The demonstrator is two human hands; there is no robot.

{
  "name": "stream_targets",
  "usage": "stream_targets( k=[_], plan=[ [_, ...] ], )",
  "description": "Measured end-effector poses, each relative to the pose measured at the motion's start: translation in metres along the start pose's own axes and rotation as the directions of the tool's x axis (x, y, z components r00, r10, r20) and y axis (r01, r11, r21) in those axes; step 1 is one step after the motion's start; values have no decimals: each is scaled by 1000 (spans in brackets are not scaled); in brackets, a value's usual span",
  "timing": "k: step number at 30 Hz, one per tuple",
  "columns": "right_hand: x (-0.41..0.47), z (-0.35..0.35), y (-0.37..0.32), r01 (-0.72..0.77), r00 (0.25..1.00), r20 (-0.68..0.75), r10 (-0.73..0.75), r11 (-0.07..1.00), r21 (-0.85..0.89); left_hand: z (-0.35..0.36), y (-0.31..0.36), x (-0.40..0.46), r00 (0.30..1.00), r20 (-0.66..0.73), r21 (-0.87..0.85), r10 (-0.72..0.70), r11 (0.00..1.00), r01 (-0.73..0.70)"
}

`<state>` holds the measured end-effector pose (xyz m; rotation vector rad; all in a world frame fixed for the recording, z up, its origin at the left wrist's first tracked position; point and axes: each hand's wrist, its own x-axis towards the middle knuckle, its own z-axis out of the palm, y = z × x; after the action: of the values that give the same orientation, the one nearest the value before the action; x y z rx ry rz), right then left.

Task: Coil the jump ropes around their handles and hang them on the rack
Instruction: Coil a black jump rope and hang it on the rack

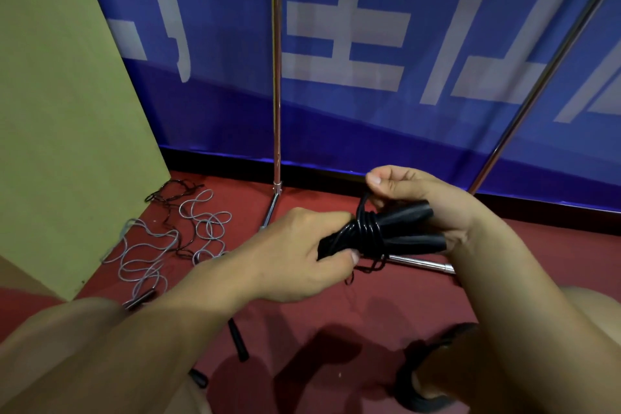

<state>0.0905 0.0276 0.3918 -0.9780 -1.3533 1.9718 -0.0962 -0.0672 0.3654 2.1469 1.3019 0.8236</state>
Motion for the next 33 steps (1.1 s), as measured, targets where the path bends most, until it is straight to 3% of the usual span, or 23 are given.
stream_targets(
  k=[2, 7, 11, 14, 19, 23, 33],
  plan=[
    [3, 2, 2, 12, 1000, -7, -12, 1000, -13, -2, 1, 0, 999, -29, -107, -45, 993, 42],
    [10, 16, 18, 37, 994, -90, -67, 952, -303, -5, 1, 1, 992, -47, -332, -114, 939, 92],
    [14, 27, 27, 5, 987, -150, -51, 956, -292, -7, -7, 7, 969, -142, -467, -202, 877, 114],
    [15, 27, 31, 38, 988, -126, -91, 925, -378, -13, -13, 11, 929, -239, -504, -282, 854, 130],
    [15, 24, 38, 151, 971, -73, -228, 820, -553, -16, -20, 15, 854, -341, -506, -394, 842, 186],
    [13, 20, 38, 188, 956, -43, -290, 719, -669, -16, -23, 16, 811, -399, -398, -429, 877, 268],
    [10, 17, 35, 63, 931, -171, -324, 601, -797, -23, -41, 18, 721, -498, -144, -482, 866, 479]
  ],
)
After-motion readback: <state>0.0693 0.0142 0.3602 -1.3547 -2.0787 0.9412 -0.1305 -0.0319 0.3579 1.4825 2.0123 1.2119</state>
